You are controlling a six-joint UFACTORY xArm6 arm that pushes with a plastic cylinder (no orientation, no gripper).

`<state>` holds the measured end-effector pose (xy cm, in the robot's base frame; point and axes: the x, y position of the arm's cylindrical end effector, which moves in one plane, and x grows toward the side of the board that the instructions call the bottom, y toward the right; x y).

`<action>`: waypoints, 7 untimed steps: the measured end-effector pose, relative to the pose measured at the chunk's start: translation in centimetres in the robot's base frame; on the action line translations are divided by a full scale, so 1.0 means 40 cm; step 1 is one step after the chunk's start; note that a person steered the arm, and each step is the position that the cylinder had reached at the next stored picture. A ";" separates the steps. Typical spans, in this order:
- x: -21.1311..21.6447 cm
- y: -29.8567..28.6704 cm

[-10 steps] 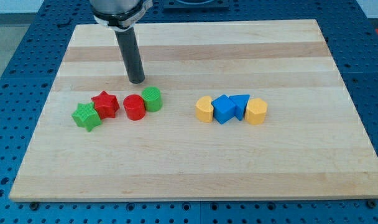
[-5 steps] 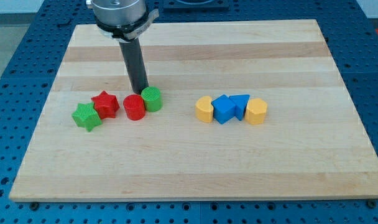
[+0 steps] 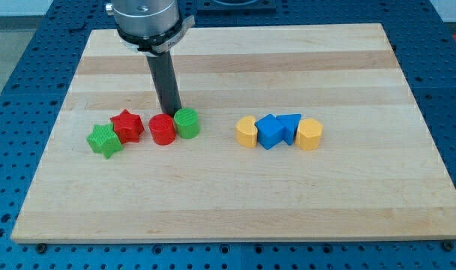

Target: Slide the green circle down a bit

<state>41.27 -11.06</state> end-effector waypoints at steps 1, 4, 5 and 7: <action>-0.004 0.008; 0.011 0.084; 0.024 0.084; -0.109 0.015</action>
